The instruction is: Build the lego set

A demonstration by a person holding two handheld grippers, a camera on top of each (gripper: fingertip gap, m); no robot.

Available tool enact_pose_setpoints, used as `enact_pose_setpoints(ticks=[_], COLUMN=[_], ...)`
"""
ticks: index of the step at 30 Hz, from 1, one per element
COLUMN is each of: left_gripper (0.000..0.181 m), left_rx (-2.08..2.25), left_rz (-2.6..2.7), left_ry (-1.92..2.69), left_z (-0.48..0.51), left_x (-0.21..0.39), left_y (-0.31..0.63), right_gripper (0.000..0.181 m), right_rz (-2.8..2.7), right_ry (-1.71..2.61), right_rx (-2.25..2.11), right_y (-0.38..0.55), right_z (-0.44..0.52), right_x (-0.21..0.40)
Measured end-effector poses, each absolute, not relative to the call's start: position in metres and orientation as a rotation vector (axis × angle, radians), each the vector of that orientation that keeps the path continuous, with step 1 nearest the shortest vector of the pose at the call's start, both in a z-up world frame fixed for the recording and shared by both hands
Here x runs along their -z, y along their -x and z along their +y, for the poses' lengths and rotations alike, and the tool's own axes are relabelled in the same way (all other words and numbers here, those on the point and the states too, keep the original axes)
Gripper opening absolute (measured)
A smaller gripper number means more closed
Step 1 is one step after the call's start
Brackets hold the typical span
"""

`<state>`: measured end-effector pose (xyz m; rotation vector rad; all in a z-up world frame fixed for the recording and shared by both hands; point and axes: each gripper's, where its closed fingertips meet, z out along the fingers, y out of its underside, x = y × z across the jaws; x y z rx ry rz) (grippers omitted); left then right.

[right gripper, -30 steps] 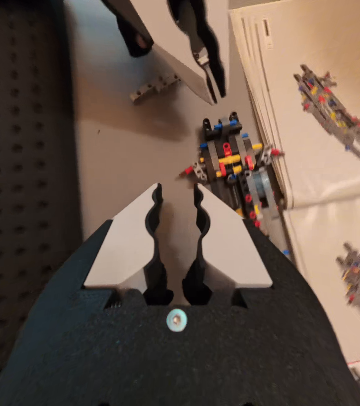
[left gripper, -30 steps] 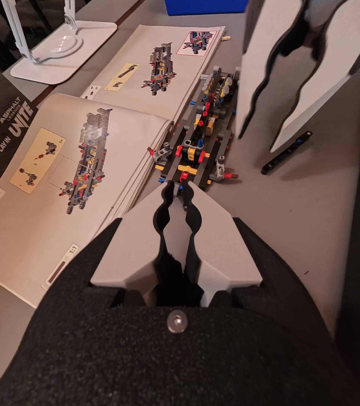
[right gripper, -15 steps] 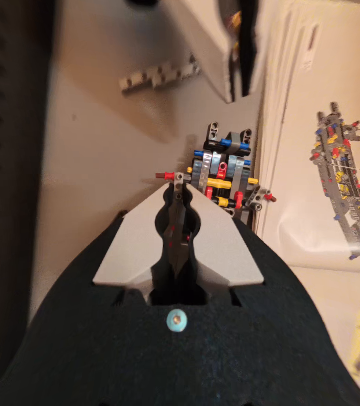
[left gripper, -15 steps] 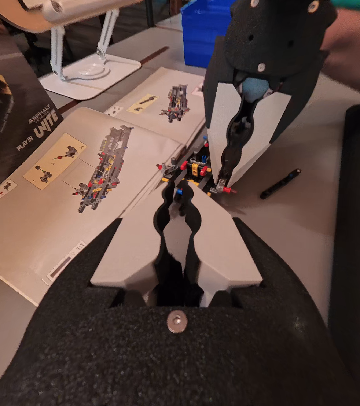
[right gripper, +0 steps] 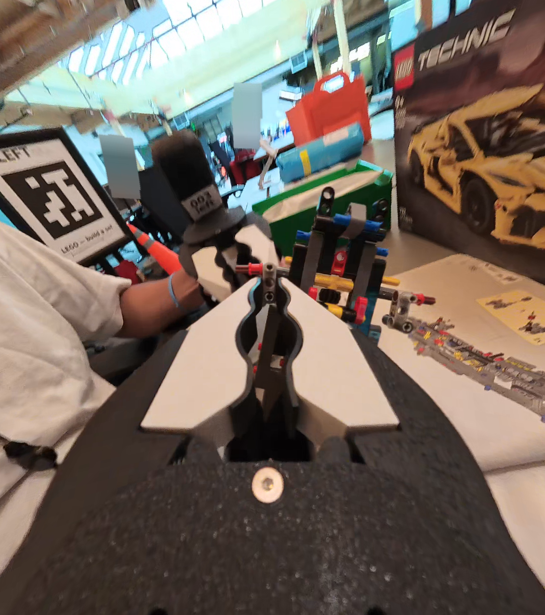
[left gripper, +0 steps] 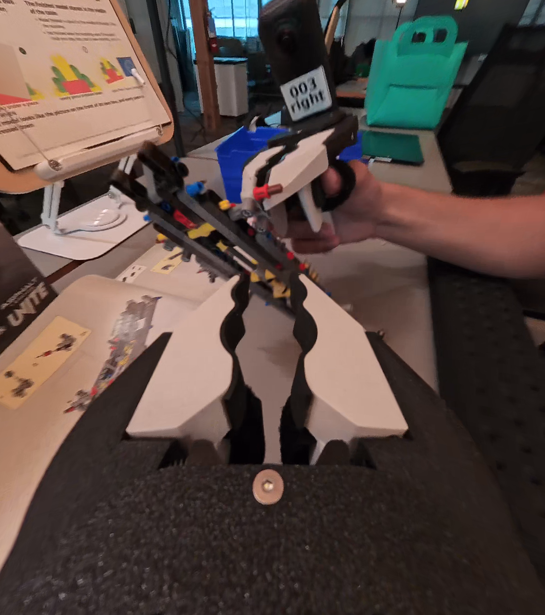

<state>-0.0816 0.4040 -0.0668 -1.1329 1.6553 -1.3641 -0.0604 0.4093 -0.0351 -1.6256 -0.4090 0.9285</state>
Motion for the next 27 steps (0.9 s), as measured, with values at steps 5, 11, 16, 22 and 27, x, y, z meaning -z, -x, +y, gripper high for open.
enact_pose_setpoints(ticks=[5,11,16,22,27], left_gripper=[0.022,0.016,0.017,0.011,0.006], left_rx=[1.563,1.724,1.698,1.764,1.759], left_rz=[1.443,1.387,1.382,1.398,1.475], left_ry=[1.259,1.308,1.288,1.294,1.257], left_z=[0.396,0.393,0.392,0.385,0.372], left_x=[0.046,0.038,0.034,0.03,0.031], left_y=[0.064,0.058,0.054,0.051,0.05], right_gripper=[0.005,0.006,0.006,0.006,0.007], right_rz=[-0.353,-0.262,-0.065,-0.057,-0.131], right_ry=[1.512,1.495,1.52,1.417,1.387], right_rx=[-0.923,-0.996,-1.138,-1.169,-1.115], right_y=[0.058,0.053,0.049,0.056,0.058], right_z=[0.405,0.406,0.409,0.399,0.389], right_x=[0.024,0.023,0.024,0.022,0.021])
